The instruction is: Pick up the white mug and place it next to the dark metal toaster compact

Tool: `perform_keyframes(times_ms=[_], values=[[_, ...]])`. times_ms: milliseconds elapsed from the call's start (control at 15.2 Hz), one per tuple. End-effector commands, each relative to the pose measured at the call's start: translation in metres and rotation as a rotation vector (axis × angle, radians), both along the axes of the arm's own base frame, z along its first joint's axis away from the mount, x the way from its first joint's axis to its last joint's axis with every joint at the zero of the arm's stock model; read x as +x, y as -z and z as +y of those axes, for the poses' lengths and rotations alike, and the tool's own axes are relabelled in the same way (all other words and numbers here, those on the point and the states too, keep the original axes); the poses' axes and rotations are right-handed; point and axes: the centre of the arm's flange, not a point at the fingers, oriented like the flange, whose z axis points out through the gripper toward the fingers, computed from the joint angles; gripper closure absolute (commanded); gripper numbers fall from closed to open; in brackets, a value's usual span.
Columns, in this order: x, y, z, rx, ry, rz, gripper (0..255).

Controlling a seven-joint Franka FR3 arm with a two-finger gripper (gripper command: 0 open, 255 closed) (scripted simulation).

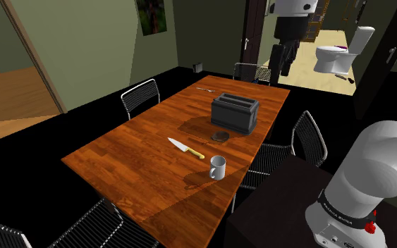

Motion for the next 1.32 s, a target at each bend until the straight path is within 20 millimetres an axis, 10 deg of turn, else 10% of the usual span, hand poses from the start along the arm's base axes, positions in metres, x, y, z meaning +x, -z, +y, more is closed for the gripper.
perform_keyframes(times_ms=[0,1254], values=[[0.0,0.0,0.0,0.0,0.0,0.0,0],[0.08,0.233,-0.016,0.026,-0.182,-0.089,0]])
